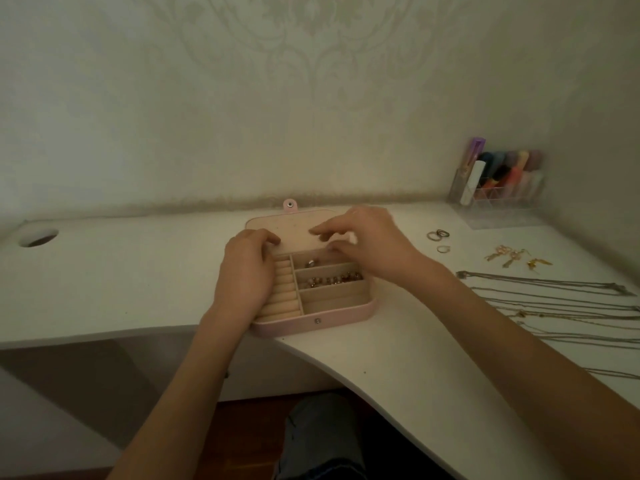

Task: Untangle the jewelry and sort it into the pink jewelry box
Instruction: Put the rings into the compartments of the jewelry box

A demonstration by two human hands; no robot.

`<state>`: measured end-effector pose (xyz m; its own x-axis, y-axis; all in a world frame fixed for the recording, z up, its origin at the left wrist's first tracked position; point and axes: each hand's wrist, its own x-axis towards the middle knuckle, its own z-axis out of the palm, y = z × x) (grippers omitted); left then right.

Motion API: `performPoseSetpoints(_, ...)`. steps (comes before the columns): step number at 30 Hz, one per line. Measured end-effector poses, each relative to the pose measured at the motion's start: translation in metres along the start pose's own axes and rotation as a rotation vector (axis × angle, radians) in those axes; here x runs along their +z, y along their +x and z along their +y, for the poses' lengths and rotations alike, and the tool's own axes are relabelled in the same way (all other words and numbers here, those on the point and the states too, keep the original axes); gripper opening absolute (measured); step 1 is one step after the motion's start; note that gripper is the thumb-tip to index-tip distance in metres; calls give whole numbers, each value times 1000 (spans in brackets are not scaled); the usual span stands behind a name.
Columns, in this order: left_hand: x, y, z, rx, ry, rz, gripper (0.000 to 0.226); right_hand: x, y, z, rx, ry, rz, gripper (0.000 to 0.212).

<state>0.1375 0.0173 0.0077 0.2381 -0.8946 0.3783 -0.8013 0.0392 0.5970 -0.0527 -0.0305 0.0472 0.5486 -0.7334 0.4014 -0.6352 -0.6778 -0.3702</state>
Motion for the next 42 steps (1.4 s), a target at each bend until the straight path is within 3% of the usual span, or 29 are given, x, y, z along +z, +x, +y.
performPoseSetpoints(3,1,1,-3,-127,0,-53,39,-29,-14,32,198,111,176,24)
performPoseSetpoints(6,2,4,-3,-277,-75,-182,56,-54,-37,78,470,-49,288,24)
performPoseSetpoints(11,-1,4,4,-251,-73,-241,50,-48,-56,120,691,-290,102,29)
performPoseSetpoints(14,-2,4,3,-255,-123,-234,54,-36,-54,126,688,-349,73,29)
performPoseSetpoints(19,-1,5,0,-262,-161,-222,56,-36,-53,121,635,-337,186,23)
performPoseSetpoints(24,-1,4,-1,-269,-239,-198,56,-48,-36,72,407,220,342,19)
performPoseSetpoints(27,-2,3,0,-267,-266,-188,54,-38,-21,17,127,334,211,16)
performPoseSetpoints(30,-2,3,0,-264,-273,-181,53,-10,-12,-1,18,164,51,16)
performPoseSetpoints(35,-2,2,-1,-266,-279,-180,52,4,-13,12,68,193,16,33)
performPoseSetpoints(38,-2,2,-1,-265,-271,-176,51,-27,-11,22,178,314,215,24)
performPoseSetpoints(40,-2,2,0,-265,-264,-177,51,-50,-12,39,264,261,359,17)
performPoseSetpoints(42,-1,3,-1,-266,-264,-176,51,-61,-21,64,391,126,386,19)
